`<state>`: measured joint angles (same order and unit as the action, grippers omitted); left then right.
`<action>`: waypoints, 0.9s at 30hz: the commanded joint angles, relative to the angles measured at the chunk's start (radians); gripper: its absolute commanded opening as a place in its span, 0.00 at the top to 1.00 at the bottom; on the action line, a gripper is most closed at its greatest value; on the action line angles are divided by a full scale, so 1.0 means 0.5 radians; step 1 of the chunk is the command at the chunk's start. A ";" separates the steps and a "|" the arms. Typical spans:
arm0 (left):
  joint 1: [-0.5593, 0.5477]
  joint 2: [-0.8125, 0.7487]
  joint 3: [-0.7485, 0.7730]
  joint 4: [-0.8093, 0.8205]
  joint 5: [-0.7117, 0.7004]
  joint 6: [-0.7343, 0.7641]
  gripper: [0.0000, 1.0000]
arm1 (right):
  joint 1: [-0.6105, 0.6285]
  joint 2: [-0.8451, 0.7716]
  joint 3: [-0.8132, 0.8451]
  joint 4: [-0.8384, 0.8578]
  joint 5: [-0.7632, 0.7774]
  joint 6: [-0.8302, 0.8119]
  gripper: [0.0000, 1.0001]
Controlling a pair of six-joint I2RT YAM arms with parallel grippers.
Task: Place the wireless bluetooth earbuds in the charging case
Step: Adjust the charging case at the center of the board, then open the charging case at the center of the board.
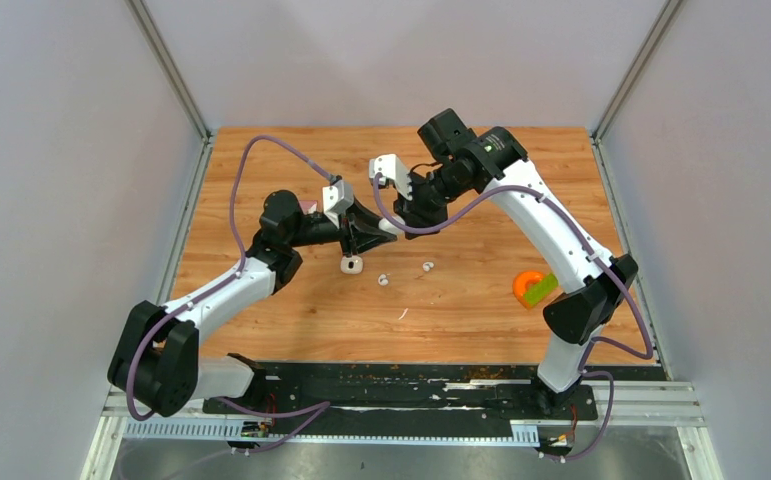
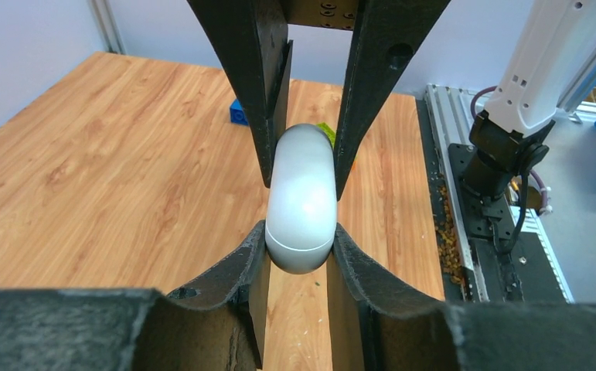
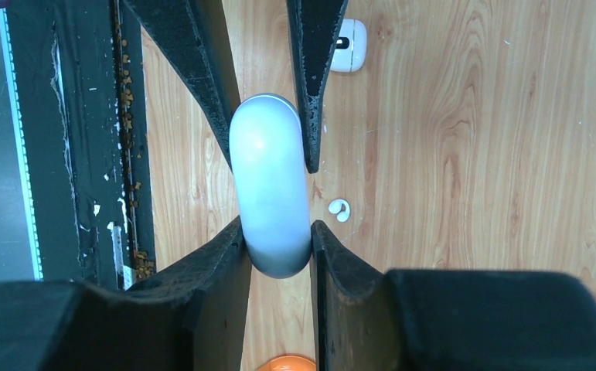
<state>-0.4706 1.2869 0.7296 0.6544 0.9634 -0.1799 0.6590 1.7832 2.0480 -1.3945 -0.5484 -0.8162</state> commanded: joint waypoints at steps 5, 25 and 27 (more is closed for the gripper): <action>0.000 0.009 0.051 0.016 0.018 0.030 0.92 | 0.011 0.000 0.074 0.004 -0.092 0.128 0.74; -0.001 0.003 0.001 0.094 0.054 0.109 1.00 | -0.261 0.193 0.402 0.083 -0.373 0.662 0.55; -0.004 0.006 -0.001 0.099 0.052 0.108 1.00 | -0.275 0.192 0.418 0.099 -0.374 0.671 0.56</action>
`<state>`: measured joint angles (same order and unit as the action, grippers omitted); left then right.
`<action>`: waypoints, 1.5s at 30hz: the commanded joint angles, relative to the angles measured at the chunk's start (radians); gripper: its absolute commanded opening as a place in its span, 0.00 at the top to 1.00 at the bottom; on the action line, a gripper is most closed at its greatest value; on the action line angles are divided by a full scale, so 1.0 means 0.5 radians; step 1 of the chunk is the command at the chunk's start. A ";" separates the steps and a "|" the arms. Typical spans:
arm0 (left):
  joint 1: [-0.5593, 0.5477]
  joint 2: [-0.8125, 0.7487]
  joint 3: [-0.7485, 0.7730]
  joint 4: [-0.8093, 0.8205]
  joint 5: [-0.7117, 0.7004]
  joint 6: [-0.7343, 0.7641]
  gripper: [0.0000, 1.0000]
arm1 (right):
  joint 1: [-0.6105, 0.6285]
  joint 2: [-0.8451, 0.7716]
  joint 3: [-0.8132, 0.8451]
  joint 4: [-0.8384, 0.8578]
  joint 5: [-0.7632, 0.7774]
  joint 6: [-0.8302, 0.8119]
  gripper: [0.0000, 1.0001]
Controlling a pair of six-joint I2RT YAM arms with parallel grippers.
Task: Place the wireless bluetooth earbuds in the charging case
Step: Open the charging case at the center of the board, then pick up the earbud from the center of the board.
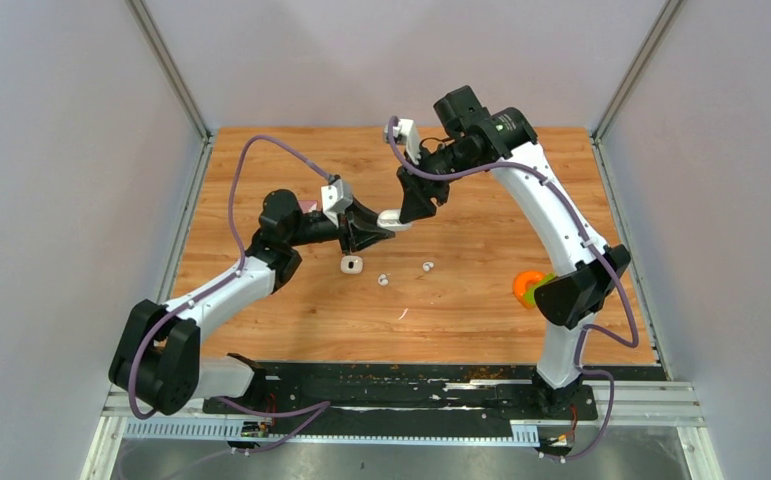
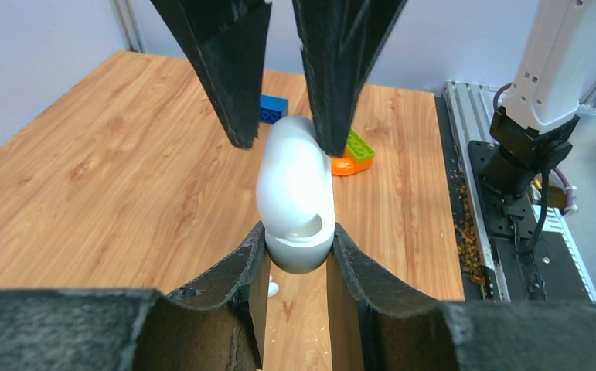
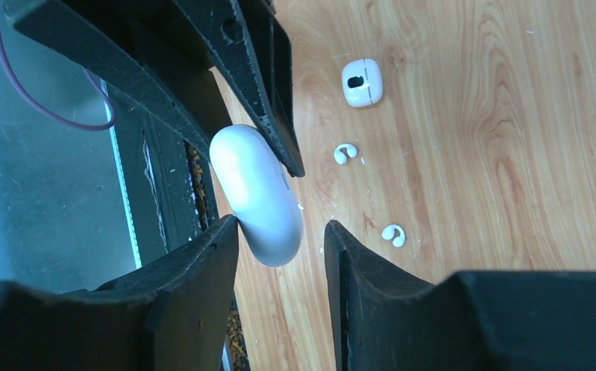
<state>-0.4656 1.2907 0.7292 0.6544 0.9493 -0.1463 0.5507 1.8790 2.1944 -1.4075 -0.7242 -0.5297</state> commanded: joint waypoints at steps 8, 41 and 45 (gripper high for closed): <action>-0.014 0.023 -0.005 0.133 0.033 0.006 1.00 | -0.076 -0.019 0.131 0.160 -0.082 0.171 0.56; 0.351 -0.337 0.278 -0.601 -0.068 -0.245 1.00 | -0.398 0.163 -0.890 0.477 0.234 -0.876 0.73; 0.356 -0.367 0.226 -0.586 -0.102 -0.248 1.00 | -0.325 0.584 -0.530 0.197 0.320 -1.003 0.77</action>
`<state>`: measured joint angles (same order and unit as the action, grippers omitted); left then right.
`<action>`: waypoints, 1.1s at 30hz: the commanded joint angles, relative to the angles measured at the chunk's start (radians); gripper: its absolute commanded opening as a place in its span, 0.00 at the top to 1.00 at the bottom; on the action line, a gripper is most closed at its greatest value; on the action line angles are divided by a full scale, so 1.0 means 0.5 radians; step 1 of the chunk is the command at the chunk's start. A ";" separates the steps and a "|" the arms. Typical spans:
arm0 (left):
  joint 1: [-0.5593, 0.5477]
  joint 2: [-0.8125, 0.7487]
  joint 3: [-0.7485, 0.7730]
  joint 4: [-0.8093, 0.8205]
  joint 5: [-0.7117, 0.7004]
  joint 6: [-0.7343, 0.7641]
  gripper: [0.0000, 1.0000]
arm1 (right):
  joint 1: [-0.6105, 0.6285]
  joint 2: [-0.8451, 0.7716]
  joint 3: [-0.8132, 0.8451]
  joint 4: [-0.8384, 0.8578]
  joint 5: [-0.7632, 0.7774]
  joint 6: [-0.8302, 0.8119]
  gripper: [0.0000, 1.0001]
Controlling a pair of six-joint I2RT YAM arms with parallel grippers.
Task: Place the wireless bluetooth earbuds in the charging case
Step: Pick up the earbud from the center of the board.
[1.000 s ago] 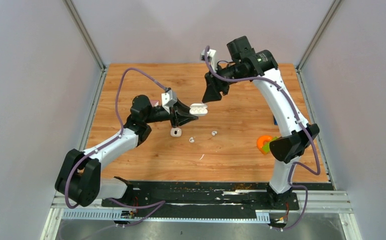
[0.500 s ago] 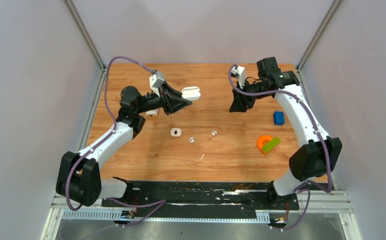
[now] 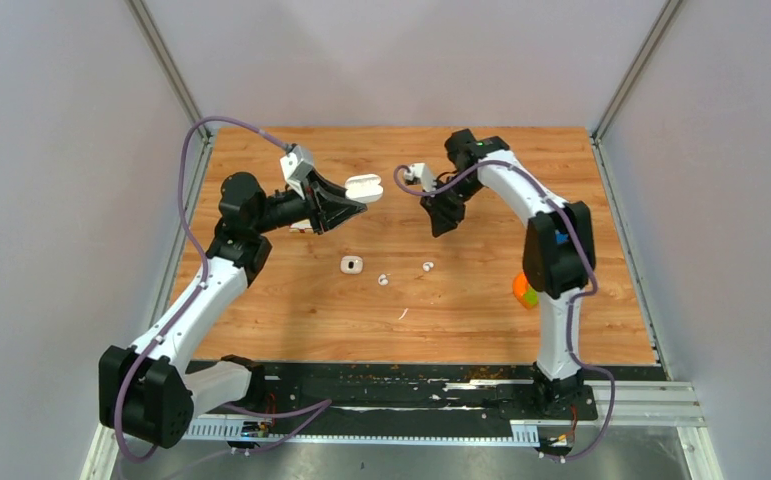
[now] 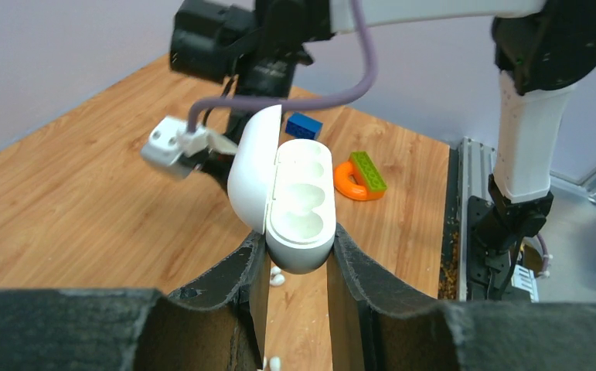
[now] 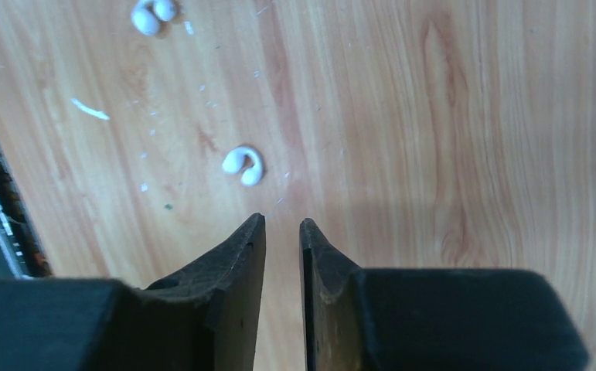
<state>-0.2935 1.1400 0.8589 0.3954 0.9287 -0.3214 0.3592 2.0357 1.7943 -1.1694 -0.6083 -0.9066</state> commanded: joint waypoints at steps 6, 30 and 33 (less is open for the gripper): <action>0.025 -0.076 -0.010 -0.129 -0.072 0.140 1.00 | 0.112 0.367 0.294 -0.217 0.096 -0.381 0.74; 0.037 -0.074 0.013 -0.156 -0.086 0.140 1.00 | 0.223 0.428 0.160 -0.147 0.173 -0.366 0.73; 0.037 -0.079 0.009 -0.165 -0.091 0.144 1.00 | 0.223 0.434 0.137 -0.149 0.176 -0.359 0.73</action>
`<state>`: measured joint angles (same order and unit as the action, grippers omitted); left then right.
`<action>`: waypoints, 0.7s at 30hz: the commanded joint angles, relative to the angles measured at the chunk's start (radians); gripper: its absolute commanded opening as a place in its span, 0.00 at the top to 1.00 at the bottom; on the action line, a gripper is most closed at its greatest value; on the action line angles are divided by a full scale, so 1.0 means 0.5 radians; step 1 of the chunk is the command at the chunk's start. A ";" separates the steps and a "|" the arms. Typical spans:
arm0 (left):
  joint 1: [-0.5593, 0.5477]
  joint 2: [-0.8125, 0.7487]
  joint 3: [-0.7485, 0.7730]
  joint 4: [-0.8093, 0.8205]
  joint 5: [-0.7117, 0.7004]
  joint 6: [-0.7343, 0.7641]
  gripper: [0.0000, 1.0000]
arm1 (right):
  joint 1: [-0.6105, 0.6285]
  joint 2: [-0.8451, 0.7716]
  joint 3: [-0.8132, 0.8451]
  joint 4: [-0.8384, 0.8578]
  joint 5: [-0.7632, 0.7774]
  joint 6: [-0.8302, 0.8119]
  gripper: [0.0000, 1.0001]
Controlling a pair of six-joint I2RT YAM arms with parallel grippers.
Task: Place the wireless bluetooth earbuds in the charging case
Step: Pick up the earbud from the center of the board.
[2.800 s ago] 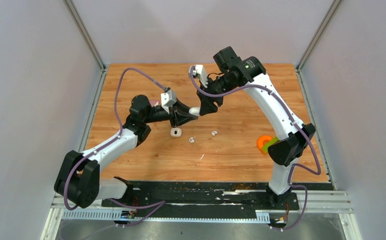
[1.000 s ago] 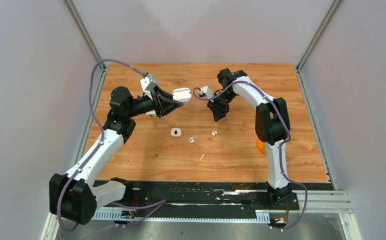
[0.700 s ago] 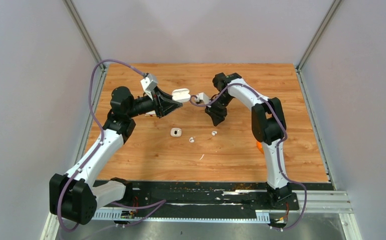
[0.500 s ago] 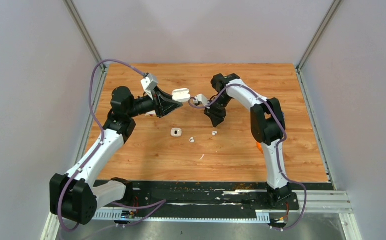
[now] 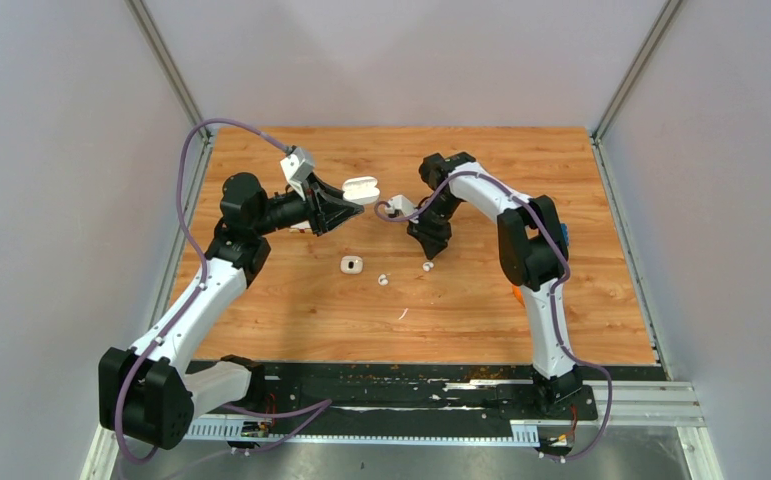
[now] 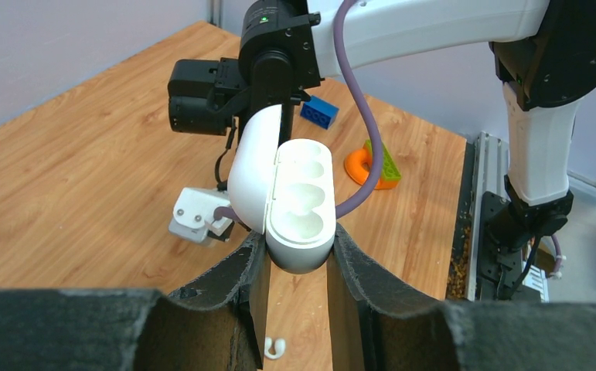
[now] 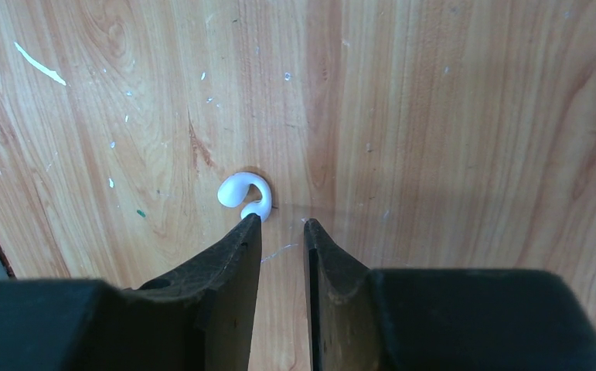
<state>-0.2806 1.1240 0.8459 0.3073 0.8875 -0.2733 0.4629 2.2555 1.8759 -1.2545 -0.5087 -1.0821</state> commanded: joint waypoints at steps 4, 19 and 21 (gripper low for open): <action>0.009 -0.059 0.030 -0.002 -0.008 0.056 1.00 | 0.015 -0.001 -0.047 0.029 -0.013 -0.005 0.73; 0.015 -0.077 -0.008 -0.025 -0.026 0.092 1.00 | 0.043 0.034 -0.053 0.045 -0.032 0.014 0.73; 0.018 -0.080 -0.008 -0.031 -0.026 0.095 1.00 | 0.052 0.033 -0.059 0.047 -0.032 0.016 0.73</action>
<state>-0.2798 1.1118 0.8444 0.2867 0.8799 -0.2543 0.4732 2.2578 1.8481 -1.2461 -0.5056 -1.0744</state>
